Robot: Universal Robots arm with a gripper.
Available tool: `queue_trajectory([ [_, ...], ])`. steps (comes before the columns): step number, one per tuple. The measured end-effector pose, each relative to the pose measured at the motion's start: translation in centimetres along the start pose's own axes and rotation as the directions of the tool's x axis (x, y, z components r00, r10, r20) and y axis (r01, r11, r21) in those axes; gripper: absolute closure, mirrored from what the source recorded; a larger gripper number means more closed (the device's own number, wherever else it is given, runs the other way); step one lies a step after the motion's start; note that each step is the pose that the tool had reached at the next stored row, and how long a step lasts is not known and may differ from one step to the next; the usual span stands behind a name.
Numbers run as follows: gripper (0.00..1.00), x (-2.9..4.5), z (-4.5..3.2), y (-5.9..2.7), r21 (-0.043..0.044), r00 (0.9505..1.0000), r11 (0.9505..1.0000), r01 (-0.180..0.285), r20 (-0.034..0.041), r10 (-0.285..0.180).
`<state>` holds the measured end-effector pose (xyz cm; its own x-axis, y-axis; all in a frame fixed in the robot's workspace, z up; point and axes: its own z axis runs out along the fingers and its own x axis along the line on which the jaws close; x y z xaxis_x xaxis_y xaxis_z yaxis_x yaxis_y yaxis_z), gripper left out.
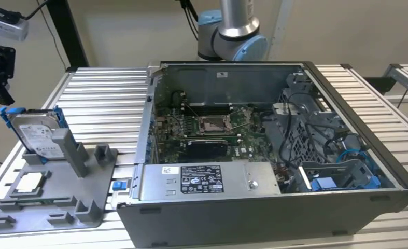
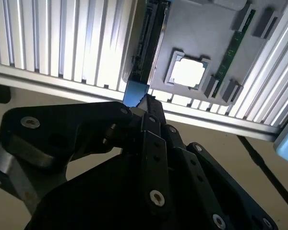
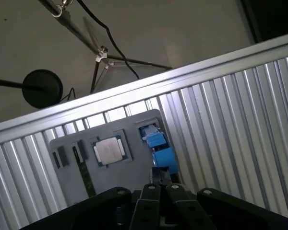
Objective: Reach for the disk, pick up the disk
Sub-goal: 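Pick up the disk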
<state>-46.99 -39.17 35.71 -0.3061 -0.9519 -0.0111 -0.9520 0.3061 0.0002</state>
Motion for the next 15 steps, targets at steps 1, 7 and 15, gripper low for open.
queue_trajectory([
  [1,1.0,0.0,0.0,0.0,0.0,1.0,1.0,0.0,0.0,0.0],
  [7,0.0,0.0,0.0,0.0,0.0,1.0,1.0,0.002,-0.0001,-0.002],
  [15,0.0,0.0,0.0,0.0,0.0,1.0,1.0,0.004,0.0,-0.004],
])
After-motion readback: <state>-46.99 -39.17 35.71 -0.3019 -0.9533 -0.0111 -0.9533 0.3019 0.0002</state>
